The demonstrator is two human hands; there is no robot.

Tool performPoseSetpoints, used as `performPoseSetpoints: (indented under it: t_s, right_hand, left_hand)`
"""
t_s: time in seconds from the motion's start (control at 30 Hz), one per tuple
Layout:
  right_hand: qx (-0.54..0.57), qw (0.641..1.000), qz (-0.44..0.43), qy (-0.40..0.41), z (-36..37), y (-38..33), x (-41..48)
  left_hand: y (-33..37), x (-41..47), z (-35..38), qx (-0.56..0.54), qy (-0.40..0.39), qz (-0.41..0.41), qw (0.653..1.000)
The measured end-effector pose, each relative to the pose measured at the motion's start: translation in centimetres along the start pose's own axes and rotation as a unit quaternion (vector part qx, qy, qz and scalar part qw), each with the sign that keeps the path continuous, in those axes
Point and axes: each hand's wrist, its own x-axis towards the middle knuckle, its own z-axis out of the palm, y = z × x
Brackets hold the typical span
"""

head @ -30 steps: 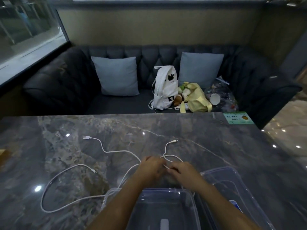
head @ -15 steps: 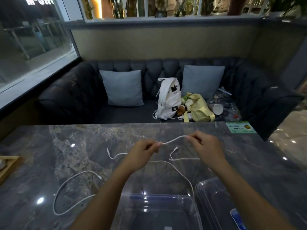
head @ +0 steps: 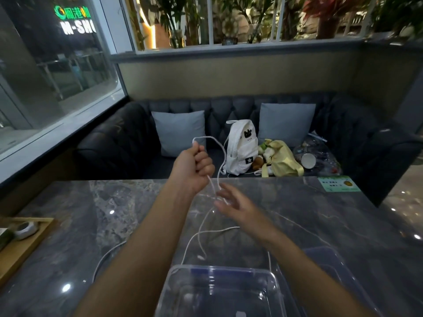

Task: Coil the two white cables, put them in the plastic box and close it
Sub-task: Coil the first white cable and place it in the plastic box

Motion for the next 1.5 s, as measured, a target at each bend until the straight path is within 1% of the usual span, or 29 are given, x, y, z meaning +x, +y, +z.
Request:
performPoseSetpoints:
  t_s: [0.07,0.1,0.13,0.17,0.23,0.3,0.4,0.43,0.5,0.57,0.6,0.63,0.67,0.7,0.73,0.77,0.8,0.83,0.87,0.9,0.97,1.03,1.1,1.13,1.2,1.27,1.33,1.4,1.5]
  right_hand:
    - [0.045,0.998,0.002,-0.049,1.0,0.1,0.1]
    - [0.052,0.997,-0.005,-0.058,1.5,-0.1,0.1]
    - [0.062,0.996,-0.010,-0.060,2.0,-0.6,0.1]
    - [0.082,0.995,-0.012,-0.055,2.4,-1.3,0.1]
    - [0.129,0.991,-0.012,-0.030,2.6,-2.6,0.2]
    - [0.159,0.987,-0.031,0.001,2.1,-3.7,0.3]
    - [0.218,0.974,-0.055,0.021,0.6,-5.1,0.6]
    - [0.236,0.969,-0.061,0.032,0.1,-5.5,0.8]
    - [0.248,0.965,-0.067,0.060,-0.8,-6.1,1.3]
    - [0.247,0.965,-0.046,0.074,-1.7,-6.3,1.6]
    - [0.224,0.971,-0.023,0.083,-2.1,-6.1,1.7]
    - [0.164,0.981,0.001,0.100,-2.4,-5.7,1.7]
    - [0.068,0.989,0.021,0.128,-2.8,-5.2,1.7]
    - [-0.037,0.984,0.025,0.171,-3.2,-4.5,1.6]
    - [-0.116,0.964,0.005,0.238,-3.6,-3.9,1.5]
    - [-0.141,0.942,-0.047,0.301,-3.8,-3.5,1.1]
    - [-0.129,0.930,-0.118,0.324,-3.7,-3.5,0.6]
    - [-0.126,0.926,-0.184,0.305,-3.6,-3.5,0.1]
    - [-0.144,0.930,-0.232,0.247,-3.4,-3.6,-0.2]
    - [-0.189,0.934,-0.250,0.173,-3.1,-3.8,-0.4]
    - [-0.245,0.939,-0.238,0.046,-2.1,-4.3,-0.8]
    - [-0.211,0.948,-0.238,0.004,-1.6,-4.7,-0.8]
    - [-0.119,0.961,-0.247,0.033,-1.3,-5.1,-0.9]
    - [-0.076,0.963,-0.250,0.063,-1.3,-5.2,-1.1]
    - [-0.035,0.957,-0.258,0.127,-1.5,-5.6,-1.3]
    - [-0.067,0.944,-0.282,0.159,-2.0,-6.2,-1.4]
    - [-0.160,0.911,-0.334,0.180,-2.5,-7.1,-1.6]
    - [-0.233,0.865,-0.391,0.211,-2.9,-8.1,-1.7]
    - [-0.255,0.830,-0.420,0.265,-3.8,-9.4,-1.5]
  left_hand:
    - [0.9,-0.1,0.7,-0.088,0.007,-0.009,0.996]
    - [1.2,-0.1,0.8,-0.115,0.017,-0.006,0.993]
    - [1.4,-0.1,0.8,-0.112,0.028,0.001,0.993]
    - [1.5,-0.2,0.6,-0.071,0.038,0.009,0.997]
    - [1.3,-0.7,-0.3,0.073,0.040,0.008,0.997]
    - [0.5,-1.5,-1.9,0.173,0.013,-0.028,0.984]
    - [-1.2,-3.0,-4.3,0.266,-0.074,-0.055,0.960]
    - [-1.9,-3.8,-4.7,0.304,-0.084,-0.057,0.947]
    - [-3.1,-5.0,-5.3,0.366,-0.069,-0.046,0.927]
    - [-3.6,-6.3,-5.5,0.386,-0.079,-0.026,0.919]
    - [-3.5,-6.8,-5.3,0.386,-0.092,-0.014,0.918]
    - [-3.2,-7.4,-4.9,0.389,-0.099,-0.002,0.916]
    - [-2.7,-7.7,-4.5,0.403,-0.095,0.011,0.910]
    - [-2.2,-8.0,-4.2,0.423,-0.087,0.024,0.902]
    - [-1.7,-8.2,-3.9,0.443,-0.080,0.034,0.892]
    - [-1.2,-8.3,-3.6,0.458,-0.077,0.039,0.885]
    - [-0.7,-8.4,-3.4,0.466,-0.080,0.038,0.881]
    - [-0.3,-8.6,-3.1,0.468,-0.088,0.033,0.879]
    - [0.1,-8.7,-2.9,0.466,-0.103,0.027,0.878]
    - [0.5,-8.9,-2.8,0.464,-0.122,0.021,0.877]
    - [1.1,-9.0,-2.6,0.454,-0.174,0.005,0.874]
    - [1.6,-9.2,-2.5,0.429,-0.222,-0.010,0.876]
    - [2.0,-9.4,-2.5,0.403,-0.215,-0.002,0.889]
    - [2.0,-9.3,-2.7,0.406,-0.182,0.023,0.895]
    - [2.0,-9.0,-3.5,0.439,-0.083,0.104,0.889]
    - [2.1,-8.8,-4.6,0.466,-0.011,0.159,0.870]
    - [2.0,-8.9,-5.7,0.487,0.005,0.168,0.857]
    - [1.6,-9.3,-6.2,0.501,-0.002,0.152,0.852]
    - [1.1,-10.0,-6.5,0.467,-0.058,0.119,0.874]
